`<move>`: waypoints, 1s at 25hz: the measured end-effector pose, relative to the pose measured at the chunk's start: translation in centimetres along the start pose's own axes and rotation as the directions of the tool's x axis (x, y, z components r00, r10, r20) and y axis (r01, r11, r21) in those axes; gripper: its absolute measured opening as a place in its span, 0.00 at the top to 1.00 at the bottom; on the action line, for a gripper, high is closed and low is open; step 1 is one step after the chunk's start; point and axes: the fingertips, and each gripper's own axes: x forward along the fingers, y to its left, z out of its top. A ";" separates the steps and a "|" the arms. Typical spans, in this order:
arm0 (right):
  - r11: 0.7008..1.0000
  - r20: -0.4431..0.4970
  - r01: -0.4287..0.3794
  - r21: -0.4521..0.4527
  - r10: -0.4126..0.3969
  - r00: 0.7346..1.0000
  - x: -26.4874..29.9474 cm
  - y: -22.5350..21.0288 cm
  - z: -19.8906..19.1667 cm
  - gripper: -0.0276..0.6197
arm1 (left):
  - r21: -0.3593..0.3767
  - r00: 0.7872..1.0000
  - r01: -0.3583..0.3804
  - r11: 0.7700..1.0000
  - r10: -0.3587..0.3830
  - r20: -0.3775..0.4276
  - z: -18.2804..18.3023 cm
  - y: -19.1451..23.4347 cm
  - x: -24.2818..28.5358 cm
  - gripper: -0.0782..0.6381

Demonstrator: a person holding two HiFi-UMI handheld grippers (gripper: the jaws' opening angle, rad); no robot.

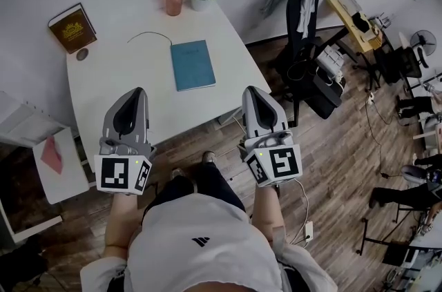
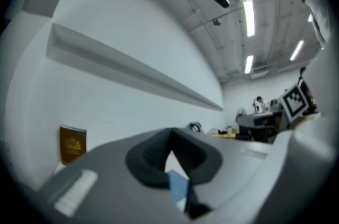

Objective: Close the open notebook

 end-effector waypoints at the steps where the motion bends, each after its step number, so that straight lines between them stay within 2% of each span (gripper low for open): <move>1: 1.000 0.001 0.002 0.000 -0.002 1.000 -0.1 0.1 0.0 0.97 | 0.001 1.000 0.003 1.000 -0.003 0.002 0.1 0.0 -0.2 0.88; 9: 1.000 0.013 0.012 -0.007 -0.012 1.000 -0.2 0.9 0.6 0.97 | 0.007 1.000 0.007 1.000 -0.007 0.020 0.5 0.4 -0.8 0.88; 14: 1.000 0.012 0.011 -0.011 -0.011 1.000 0.0 1.5 0.6 0.97 | 0.076 0.998 -0.022 0.997 0.018 0.054 0.7 1.0 -1.2 0.88; 25: 1.000 0.012 0.004 -0.013 -0.004 1.000 0.6 2.2 0.5 0.97 | 0.061 0.999 -0.030 0.998 0.028 0.047 0.2 1.9 -1.5 0.88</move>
